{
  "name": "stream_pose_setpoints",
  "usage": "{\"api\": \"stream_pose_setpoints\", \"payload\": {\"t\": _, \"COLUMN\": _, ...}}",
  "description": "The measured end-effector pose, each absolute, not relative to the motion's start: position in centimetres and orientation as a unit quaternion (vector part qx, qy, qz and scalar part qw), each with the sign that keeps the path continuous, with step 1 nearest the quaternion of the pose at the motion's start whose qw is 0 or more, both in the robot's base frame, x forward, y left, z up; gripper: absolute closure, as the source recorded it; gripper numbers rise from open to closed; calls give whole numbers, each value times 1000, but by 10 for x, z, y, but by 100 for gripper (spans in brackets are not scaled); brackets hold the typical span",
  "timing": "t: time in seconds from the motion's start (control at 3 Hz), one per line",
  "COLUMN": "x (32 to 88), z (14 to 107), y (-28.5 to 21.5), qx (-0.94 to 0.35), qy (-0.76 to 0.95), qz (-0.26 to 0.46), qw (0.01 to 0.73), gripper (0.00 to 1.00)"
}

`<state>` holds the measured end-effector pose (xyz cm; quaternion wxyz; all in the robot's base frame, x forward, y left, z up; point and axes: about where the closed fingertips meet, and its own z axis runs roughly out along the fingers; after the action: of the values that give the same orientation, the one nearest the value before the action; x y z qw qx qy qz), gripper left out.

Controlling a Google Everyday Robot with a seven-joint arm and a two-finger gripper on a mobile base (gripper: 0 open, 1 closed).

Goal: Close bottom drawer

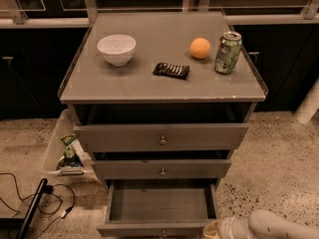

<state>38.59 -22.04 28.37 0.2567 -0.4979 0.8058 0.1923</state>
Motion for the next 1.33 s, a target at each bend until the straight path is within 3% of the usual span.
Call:
{"api": "stream_pose_setpoints", "payload": {"t": 0.67, "x": 410, "z": 210, "y": -214, "qx": -544, "qy": 763, "qz": 168, "qw": 306, "gripper": 100}}
{"api": "stream_pose_setpoints", "payload": {"t": 1.33, "x": 425, "z": 149, "y": -234, "qx": -562, "qy": 764, "qz": 142, "qw": 284, "gripper": 100}}
